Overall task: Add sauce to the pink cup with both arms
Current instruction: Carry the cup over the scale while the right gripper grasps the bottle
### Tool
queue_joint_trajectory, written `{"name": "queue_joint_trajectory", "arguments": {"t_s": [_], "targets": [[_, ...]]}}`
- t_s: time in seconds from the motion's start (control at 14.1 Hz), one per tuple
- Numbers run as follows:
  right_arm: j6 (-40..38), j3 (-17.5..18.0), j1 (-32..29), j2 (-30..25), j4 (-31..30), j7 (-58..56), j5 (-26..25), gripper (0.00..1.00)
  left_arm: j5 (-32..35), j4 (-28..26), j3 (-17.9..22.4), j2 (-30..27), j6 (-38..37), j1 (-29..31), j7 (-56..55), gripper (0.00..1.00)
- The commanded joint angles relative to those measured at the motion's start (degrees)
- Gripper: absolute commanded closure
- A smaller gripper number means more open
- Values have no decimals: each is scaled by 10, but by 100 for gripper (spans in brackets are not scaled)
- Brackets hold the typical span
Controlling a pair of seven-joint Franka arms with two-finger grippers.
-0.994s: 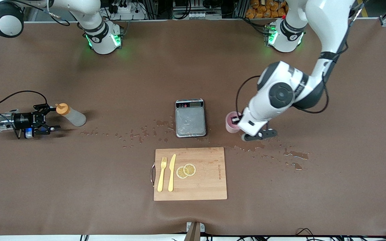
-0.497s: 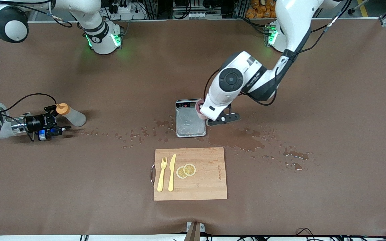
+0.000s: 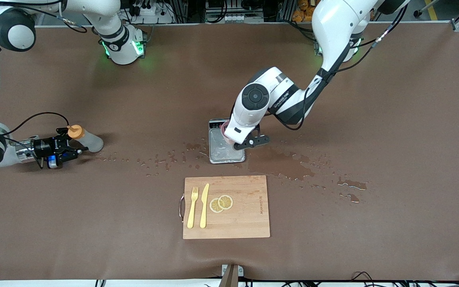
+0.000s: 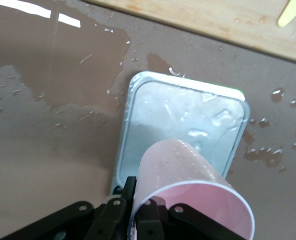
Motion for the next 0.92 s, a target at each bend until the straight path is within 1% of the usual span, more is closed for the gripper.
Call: {"name": "queue_joint_trajectory", "arguments": {"t_s": [0.0,0.07,0.14,0.21,0.35,0.57,0.64,0.85], "targets": [[-5,-1,-8,4,-1,-19,6,36,30,34,5,34,27,-15,-36,100],[-5,-1,-8,4,-2,-19,6,41,39,42,5,44,28,-18,-45,100],[-6,-1,-8,4,-6,-19,5,42,48,47,7,51,29,-27,-54,100],[-7,-1,-8,4,-7,-19,5,43,57,50,18,54,32,-34,-63,100],[-8,-1,-7,3,-6,-18,6,50,58,51,29,59,44,-41,-63,100],[-16,-1,-1,-5,-1,3,6,50,58,51,31,65,62,-44,-64,100],[-17,0,-1,-9,1,20,6,53,58,51,34,67,63,-46,-64,100],[-31,3,8,-19,15,81,9,53,59,51,51,72,74,-64,-64,100]]}}
